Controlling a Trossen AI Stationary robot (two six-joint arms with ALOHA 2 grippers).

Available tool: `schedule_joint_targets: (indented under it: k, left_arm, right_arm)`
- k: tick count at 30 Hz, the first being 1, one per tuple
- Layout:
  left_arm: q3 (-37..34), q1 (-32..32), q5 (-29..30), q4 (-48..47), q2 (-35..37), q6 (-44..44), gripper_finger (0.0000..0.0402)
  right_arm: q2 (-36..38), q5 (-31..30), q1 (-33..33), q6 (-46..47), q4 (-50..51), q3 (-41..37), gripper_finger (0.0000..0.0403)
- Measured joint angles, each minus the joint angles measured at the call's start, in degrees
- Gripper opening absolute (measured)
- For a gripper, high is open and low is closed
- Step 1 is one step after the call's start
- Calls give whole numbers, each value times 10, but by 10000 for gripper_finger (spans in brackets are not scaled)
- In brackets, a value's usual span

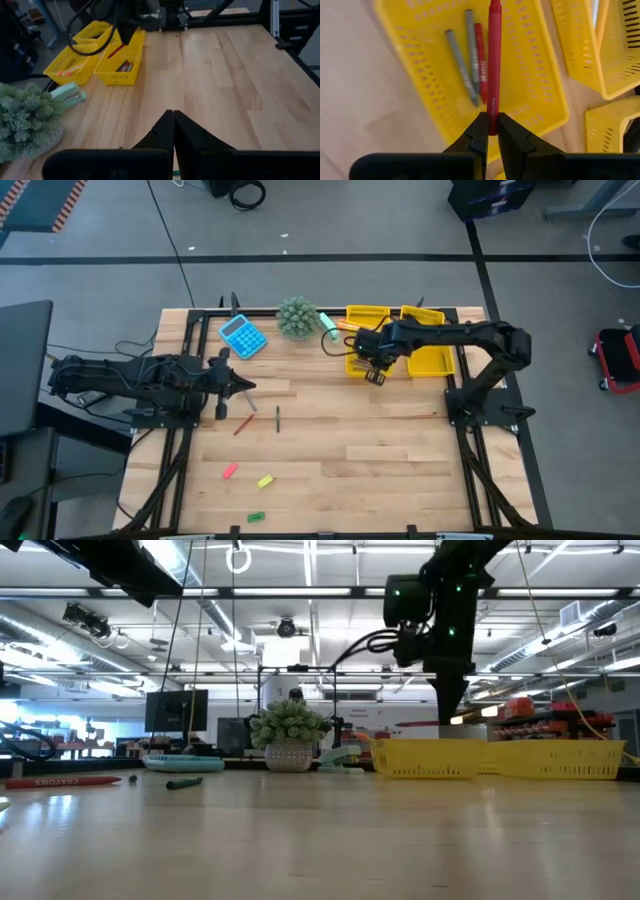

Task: Sort crayons/erasers/pens/pencils in bins
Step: Put the right red crayon into the bottom left yellow bin

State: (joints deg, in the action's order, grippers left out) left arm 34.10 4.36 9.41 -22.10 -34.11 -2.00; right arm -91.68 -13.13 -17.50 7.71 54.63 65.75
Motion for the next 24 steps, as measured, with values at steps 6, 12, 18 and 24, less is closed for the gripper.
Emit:
schedule_joint_targets:
  k: [6, 12, 18, 24]
  left_arm:
    - [0, 0, 0, 12, 0, -47, 29]
    - [0, -1, 13, 36, 0, -108, 26]
    - [0, -3, 15, 59, 0, -142, 13]
    - [0, -30, 15, 57, 0, -133, 21]
  right_arm:
    - [-14, 38, -38, -38, -46, -8, 40]
    - [-35, 62, -43, -43, -53, -8, 40]
    - [-59, 63, -43, -23, -68, -19, 40]
    - [-62, 65, -58, -24, -94, -41, 40]
